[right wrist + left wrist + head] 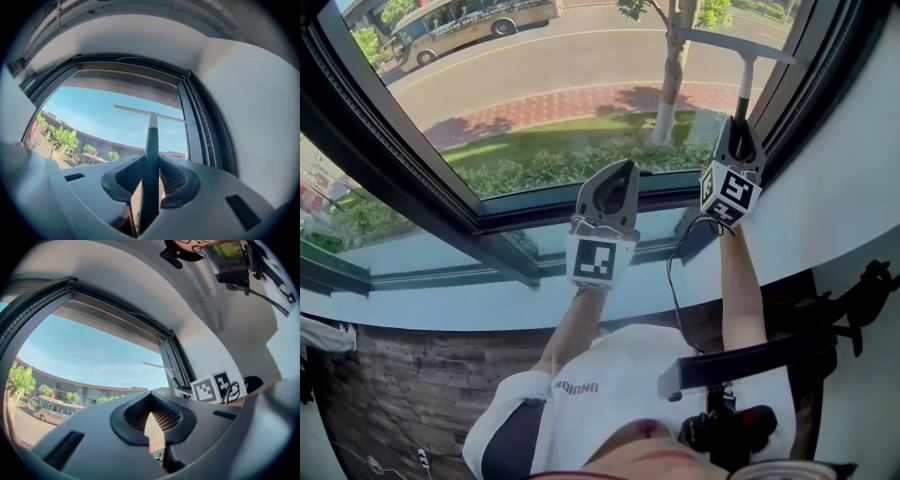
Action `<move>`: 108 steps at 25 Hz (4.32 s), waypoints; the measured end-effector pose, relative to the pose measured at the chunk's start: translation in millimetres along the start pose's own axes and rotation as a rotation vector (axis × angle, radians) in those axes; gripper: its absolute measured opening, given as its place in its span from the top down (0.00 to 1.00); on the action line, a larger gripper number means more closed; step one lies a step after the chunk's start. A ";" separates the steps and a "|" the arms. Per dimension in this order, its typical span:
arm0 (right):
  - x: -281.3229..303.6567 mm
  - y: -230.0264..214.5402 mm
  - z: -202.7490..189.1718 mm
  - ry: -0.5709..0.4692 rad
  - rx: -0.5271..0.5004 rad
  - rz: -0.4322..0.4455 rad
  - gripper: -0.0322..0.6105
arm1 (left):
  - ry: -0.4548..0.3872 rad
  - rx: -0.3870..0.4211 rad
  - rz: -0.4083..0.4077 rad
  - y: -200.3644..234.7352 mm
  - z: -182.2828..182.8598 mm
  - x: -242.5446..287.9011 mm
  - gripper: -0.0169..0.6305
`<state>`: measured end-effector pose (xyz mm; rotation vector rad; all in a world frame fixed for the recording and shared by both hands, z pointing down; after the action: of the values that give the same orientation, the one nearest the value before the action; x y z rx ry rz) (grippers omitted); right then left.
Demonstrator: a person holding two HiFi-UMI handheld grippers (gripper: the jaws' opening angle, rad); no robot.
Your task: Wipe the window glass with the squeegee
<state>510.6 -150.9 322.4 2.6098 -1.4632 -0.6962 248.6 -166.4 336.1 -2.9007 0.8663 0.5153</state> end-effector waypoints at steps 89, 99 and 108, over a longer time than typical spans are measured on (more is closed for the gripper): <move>-127.2 41.2 -161.9 0.456 -0.090 0.105 0.81 | 0.028 -0.012 0.036 4.9 -7.7 -0.4 0.98; -137.6 45.1 -173.8 0.493 -0.118 0.120 0.81 | 0.029 -0.015 0.042 6.0 -10.2 -0.1 0.98; -144.2 46.3 -186.3 0.539 -0.124 0.132 0.81 | 0.030 -0.017 0.045 6.3 -11.7 0.5 0.98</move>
<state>487.7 -86.4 552.5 2.3210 -1.3474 -0.0508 249.0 -173.9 347.2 -2.9174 0.9378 0.4863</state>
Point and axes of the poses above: the fingertips, and each gripper's own axes: x forward along the fingers, y to its left, z out of its top, the point moved 9 cm from there along -x, backward along the fingers, and after that the axes turned 9 degrees about -x, right-handed, at the moved point
